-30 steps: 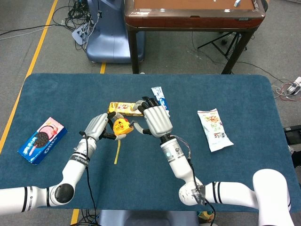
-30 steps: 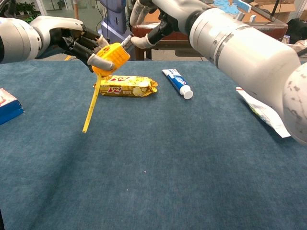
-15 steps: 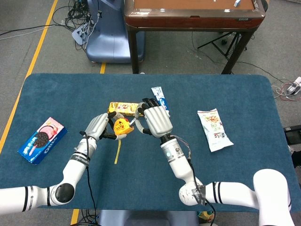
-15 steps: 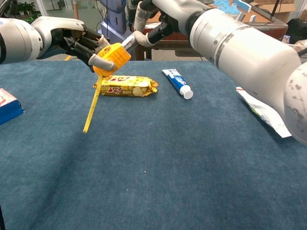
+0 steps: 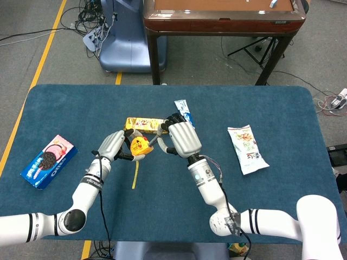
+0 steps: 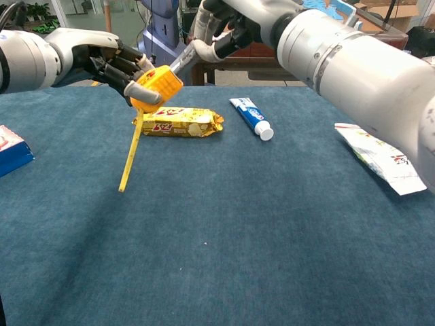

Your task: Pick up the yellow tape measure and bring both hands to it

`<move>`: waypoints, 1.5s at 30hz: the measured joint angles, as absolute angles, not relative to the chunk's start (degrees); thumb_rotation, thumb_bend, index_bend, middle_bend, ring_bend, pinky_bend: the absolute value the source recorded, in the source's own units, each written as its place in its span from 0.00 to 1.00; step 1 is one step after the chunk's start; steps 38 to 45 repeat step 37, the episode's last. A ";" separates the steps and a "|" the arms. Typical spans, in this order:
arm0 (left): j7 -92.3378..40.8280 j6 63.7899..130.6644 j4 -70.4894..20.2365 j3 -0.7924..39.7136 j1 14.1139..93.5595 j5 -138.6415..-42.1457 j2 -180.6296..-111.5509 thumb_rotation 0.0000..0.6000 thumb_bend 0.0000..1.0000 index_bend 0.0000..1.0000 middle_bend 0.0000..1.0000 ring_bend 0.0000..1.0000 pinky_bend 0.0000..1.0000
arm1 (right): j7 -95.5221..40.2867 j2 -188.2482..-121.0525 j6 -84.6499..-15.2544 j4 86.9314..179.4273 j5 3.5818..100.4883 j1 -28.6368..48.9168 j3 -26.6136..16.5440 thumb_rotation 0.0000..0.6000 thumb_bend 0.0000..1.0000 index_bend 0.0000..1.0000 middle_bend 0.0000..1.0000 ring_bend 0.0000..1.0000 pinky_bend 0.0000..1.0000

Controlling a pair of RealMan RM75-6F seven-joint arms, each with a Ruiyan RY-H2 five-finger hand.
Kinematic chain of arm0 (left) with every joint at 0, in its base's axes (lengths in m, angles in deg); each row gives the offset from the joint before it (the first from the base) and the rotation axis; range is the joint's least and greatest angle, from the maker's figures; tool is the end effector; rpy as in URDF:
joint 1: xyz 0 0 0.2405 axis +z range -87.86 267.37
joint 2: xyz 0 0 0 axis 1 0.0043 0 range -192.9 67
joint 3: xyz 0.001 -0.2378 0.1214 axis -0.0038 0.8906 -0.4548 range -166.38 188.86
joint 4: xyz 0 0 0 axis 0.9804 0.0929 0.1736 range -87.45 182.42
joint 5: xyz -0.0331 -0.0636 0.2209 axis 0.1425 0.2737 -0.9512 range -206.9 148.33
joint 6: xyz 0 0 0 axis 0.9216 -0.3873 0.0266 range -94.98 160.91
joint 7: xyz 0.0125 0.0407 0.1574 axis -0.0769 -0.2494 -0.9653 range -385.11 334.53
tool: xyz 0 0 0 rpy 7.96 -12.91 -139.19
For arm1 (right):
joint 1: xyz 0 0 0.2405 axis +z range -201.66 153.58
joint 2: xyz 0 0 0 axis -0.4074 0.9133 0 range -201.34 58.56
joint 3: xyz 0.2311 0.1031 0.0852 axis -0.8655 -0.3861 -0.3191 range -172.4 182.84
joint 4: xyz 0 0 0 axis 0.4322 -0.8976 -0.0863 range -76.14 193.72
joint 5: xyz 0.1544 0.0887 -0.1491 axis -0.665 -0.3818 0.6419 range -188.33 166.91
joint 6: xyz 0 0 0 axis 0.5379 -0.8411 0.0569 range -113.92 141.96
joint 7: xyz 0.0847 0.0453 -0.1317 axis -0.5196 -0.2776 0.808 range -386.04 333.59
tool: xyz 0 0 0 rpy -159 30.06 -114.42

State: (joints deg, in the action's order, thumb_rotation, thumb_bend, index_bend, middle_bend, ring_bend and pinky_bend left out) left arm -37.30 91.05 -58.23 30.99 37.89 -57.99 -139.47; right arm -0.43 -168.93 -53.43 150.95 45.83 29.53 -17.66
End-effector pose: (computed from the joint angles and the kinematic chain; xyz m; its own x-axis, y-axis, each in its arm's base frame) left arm -0.0822 0.3915 0.0210 -0.0912 0.3880 0.9171 0.9934 -0.0291 0.1111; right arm 0.0042 -0.3840 -0.0274 0.1364 -0.0858 0.9869 -0.9011 -0.4246 0.0876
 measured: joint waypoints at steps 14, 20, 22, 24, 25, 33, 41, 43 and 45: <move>-34.58 83.31 -56.75 28.10 39.84 -58.92 -134.88 1.00 0.20 0.51 0.57 0.51 0.23 | -7.11 -159.53 -54.67 156.78 50.95 23.57 -16.01 1.00 0.70 0.64 0.47 0.29 0.17; -32.83 81.19 -56.57 25.95 41.40 -60.77 -133.42 1.00 0.20 0.51 0.57 0.51 0.23 | -10.91 -153.82 -56.63 160.17 53.69 19.46 -15.28 1.00 0.70 0.65 0.47 0.29 0.17; -31.92 80.94 -56.52 25.60 42.02 -61.62 -133.27 1.00 0.20 0.51 0.57 0.51 0.23 | -12.01 -152.09 -57.42 161.19 54.44 18.14 -15.12 1.00 0.71 0.65 0.47 0.29 0.17; -31.14 80.82 -56.37 25.14 42.70 -62.65 -133.21 1.00 0.20 0.51 0.57 0.51 0.23 | -13.18 -150.16 -58.34 162.24 55.23 16.62 -14.93 1.00 0.72 0.65 0.48 0.29 0.17; -30.84 80.80 -56.28 24.91 43.01 -63.12 -133.21 1.00 0.20 0.51 0.57 0.51 0.23 | -13.68 -149.31 -58.78 162.67 55.54 15.92 -14.85 1.00 0.72 0.65 0.48 0.29 0.17; -28.02 79.96 -55.39 22.98 45.44 -66.04 -133.08 1.00 0.20 0.51 0.57 0.51 0.23 | -18.05 -142.54 -63.19 165.90 58.37 9.81 -14.18 1.00 0.72 0.65 0.48 0.29 0.17; -26.89 79.38 -55.33 22.62 46.11 -67.17 -132.75 1.00 0.20 0.51 0.57 0.51 0.23 | -19.40 -140.16 -64.64 166.75 59.30 7.57 -13.95 1.00 0.72 0.65 0.48 0.29 0.17; -26.89 79.38 -55.33 22.62 46.11 -67.17 -132.75 1.00 0.20 0.51 0.57 0.51 0.23 | -19.40 -140.16 -64.64 166.75 59.30 7.57 -13.95 1.00 0.72 0.65 0.48 0.29 0.17; -26.89 79.38 -55.33 22.62 46.11 -67.17 -132.75 1.00 0.20 0.51 0.57 0.51 0.23 | -19.40 -140.16 -64.64 166.75 59.30 7.57 -13.95 1.00 0.72 0.65 0.48 0.29 0.17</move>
